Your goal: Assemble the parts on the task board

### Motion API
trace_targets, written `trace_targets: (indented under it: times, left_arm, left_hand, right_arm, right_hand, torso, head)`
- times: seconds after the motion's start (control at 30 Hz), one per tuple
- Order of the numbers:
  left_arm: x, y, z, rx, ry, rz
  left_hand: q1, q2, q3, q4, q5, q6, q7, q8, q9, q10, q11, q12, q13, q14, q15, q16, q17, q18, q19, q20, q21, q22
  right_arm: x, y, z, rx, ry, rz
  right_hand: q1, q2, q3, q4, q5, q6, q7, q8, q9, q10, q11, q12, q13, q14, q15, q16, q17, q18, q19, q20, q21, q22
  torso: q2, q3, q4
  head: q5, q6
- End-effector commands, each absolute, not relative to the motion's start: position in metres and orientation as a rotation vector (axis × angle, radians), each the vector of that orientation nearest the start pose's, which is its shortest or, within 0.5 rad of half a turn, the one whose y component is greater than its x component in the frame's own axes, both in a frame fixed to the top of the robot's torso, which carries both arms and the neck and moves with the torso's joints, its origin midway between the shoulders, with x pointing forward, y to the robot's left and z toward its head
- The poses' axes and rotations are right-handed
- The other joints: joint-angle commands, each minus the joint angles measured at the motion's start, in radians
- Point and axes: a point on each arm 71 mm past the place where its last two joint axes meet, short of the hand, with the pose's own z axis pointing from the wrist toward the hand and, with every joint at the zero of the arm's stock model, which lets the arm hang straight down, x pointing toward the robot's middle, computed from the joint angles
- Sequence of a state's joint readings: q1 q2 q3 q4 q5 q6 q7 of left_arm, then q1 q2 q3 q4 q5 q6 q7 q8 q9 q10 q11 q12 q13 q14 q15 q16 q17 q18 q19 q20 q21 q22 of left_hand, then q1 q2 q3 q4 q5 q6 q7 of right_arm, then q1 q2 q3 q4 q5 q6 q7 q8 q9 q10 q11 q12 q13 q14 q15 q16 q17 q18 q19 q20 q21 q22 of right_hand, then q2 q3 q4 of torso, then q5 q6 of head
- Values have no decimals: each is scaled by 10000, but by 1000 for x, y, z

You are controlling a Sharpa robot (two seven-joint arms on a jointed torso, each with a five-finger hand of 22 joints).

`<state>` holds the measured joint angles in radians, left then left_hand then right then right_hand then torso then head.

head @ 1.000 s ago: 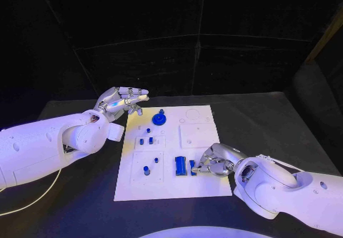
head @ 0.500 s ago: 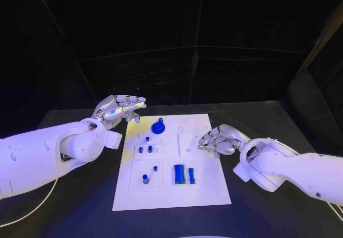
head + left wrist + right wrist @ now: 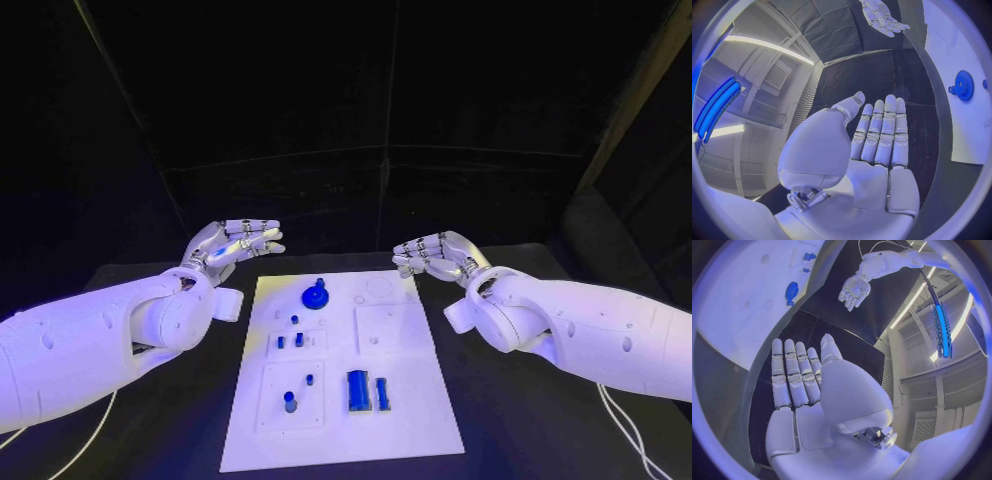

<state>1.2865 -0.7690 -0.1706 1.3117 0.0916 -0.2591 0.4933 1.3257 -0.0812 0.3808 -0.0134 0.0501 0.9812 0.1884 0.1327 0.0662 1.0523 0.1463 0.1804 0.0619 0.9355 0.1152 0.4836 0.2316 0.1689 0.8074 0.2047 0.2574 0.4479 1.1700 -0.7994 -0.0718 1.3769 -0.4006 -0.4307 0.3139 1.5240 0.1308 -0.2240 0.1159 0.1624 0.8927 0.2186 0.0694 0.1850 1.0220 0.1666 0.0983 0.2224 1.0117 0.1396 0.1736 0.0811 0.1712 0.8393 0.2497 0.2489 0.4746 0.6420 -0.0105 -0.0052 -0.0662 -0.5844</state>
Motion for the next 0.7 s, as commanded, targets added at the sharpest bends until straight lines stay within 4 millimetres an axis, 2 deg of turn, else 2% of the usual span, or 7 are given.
trace_targets:
  times: [0.03,0.1,0.13,0.57,0.6,0.63,0.7]
  left_arm:
    - [533,247,-186,-11441,12278,-14453]
    - [537,247,-188,-11465,12140,-14310]
    - [533,243,-190,-11255,12972,-14559]
    - [507,220,-209,-11640,12733,-13659]
    - [503,217,-211,-11689,12690,-13528]
    - [498,214,-213,-11739,12642,-13390]
    - [487,207,-218,-11853,12519,-13059]
  left_hand:
    - [-148,-47,-64,106,42,-149,47,-134,-15,-215,117,-268,-7,-248,179,-704,-333,-116,-583,226,-570,-410]
    - [-104,-5,-219,130,2,-214,78,-275,-3,-319,193,-521,13,-64,266,-1408,-684,109,-802,519,-1002,-857]
    - [-4022,812,-1244,134,-501,-3072,-511,-549,-662,-3335,-311,-836,-619,-2925,-199,-2235,-1074,-506,-2937,-340,-1357,-1818]
    - [-7614,812,-2288,134,-501,-5701,-1042,-1327,-662,-6148,-750,-1804,-619,-5344,-1152,-3426,-2316,-774,-4951,-921,-2574,-2964]
    - [-7834,812,-2346,134,-501,-5861,-1075,-1327,-662,-6318,-1463,-1804,-619,-5499,-1152,-3476,-2316,-774,-5073,-963,-2574,-3023]
    - [-8047,812,-2403,134,-501,-6014,-1106,-1327,-662,-6482,-1463,-1804,-619,-5651,-1152,-3532,-2316,-836,-5190,-1007,-2574,-3080]
    - [-8519,812,-2527,134,-501,-6359,-1177,-1327,-662,-6846,-1463,-1804,-619,-5987,-1152,-3649,-2316,-882,-5453,-1100,-2574,-3205]
  right_arm:
    - [514,-227,-206,8196,14173,13439]
    - [519,-225,-207,8178,14084,13492]
    - [516,-227,-211,8008,14683,12362]
    - [489,-207,-218,10216,13150,12635]
    - [485,-205,-219,10494,12985,12616]
    - [481,-203,-220,10752,12838,12589]
    - [473,-198,-222,11302,12546,12498]
  right_hand:
    - [-315,85,124,-392,-58,94,69,-45,-337,175,16,-134,-721,251,12,-470,-182,122,418,0,-548,-600]
    - [-372,112,168,-499,-52,111,43,-47,-415,210,43,-145,-873,309,9,-565,-183,121,513,-6,-657,-726]
    - [-4744,-329,769,-1159,-487,-2639,-617,-694,-791,-2974,-488,-983,-1169,-2884,-419,-847,-811,-514,-2240,-746,-1128,-1845]
    - [-8838,-1308,1344,-1159,-1624,-5021,-1217,-694,-1850,-5704,-926,-983,-2224,-5596,-1396,-1736,-811,-792,-4514,-1422,-1734,-3049]
    - [-9084,-1308,1376,-1159,-1624,-5170,-1255,-694,-1850,-5879,-953,-983,-2224,-5770,-1396,-1736,-811,-793,-4664,-1464,-1761,-3115]
    - [-9321,-1308,1414,-1159,-1624,-5317,-1289,-694,-1850,-6046,-1666,-983,-2224,-5942,-1396,-1736,-811,-859,-4808,-1502,-2489,-3177]
    - [-9806,-1308,1472,-1159,-1624,-5613,-1361,-694,-1850,-6383,-1666,-983,-2224,-6283,-1396,-1736,-811,-903,-5101,-1586,-2489,-3305]
  torso:
    - [-160,7,-16]
    - [-186,11,-4]
    - [-84,0,2]
    - [-855,91,45]
    - [-898,96,47]
    - [-933,100,49]
    - [-977,105,52]
  head:
    - [67,307]
    - [79,371]
    - [40,239]
    - [576,-102]
    - [606,-121]
    - [631,-137]
    - [661,-156]
